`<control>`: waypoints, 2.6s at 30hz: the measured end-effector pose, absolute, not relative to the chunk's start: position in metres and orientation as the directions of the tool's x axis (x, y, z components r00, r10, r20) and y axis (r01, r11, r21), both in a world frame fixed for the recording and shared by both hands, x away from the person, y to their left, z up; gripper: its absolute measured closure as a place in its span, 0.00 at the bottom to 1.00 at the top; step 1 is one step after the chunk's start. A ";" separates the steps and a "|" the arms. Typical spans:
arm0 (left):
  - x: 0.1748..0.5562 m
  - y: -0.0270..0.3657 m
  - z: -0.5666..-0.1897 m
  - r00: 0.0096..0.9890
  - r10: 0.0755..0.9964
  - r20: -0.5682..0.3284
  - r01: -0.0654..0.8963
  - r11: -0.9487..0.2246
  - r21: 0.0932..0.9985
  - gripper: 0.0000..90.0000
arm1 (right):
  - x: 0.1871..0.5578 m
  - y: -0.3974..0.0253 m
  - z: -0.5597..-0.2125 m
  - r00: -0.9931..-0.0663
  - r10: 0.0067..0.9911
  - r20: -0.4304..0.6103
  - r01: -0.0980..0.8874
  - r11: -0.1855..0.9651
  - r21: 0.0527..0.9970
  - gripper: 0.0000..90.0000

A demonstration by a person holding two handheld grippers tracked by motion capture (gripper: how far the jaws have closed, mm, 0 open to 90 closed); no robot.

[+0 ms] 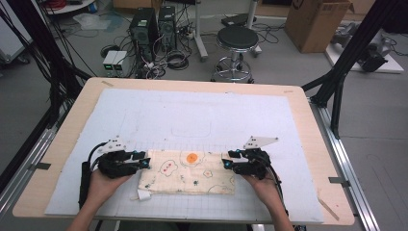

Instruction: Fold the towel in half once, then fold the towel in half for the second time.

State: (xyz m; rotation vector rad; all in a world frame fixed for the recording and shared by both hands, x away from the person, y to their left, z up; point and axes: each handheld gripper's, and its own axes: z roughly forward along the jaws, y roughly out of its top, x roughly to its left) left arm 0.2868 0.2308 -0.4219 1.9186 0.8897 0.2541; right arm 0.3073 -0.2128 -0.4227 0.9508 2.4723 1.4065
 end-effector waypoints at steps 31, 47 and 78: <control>0.273 0.236 -0.421 0.709 0.696 -0.116 0.424 -0.289 0.859 0.45 | 0.285 -0.220 -0.420 -0.773 0.616 0.151 0.436 0.342 0.832 0.30; 0.273 0.237 -0.421 0.713 0.691 -0.118 0.419 -0.284 0.863 0.45 | 0.284 -0.216 -0.422 -0.773 0.619 0.140 0.439 0.362 0.822 0.29; 0.325 0.221 -0.428 0.652 0.745 -0.142 0.501 -0.282 0.818 0.55 | 0.338 -0.211 -0.420 -0.737 0.656 0.161 0.500 0.369 0.783 0.49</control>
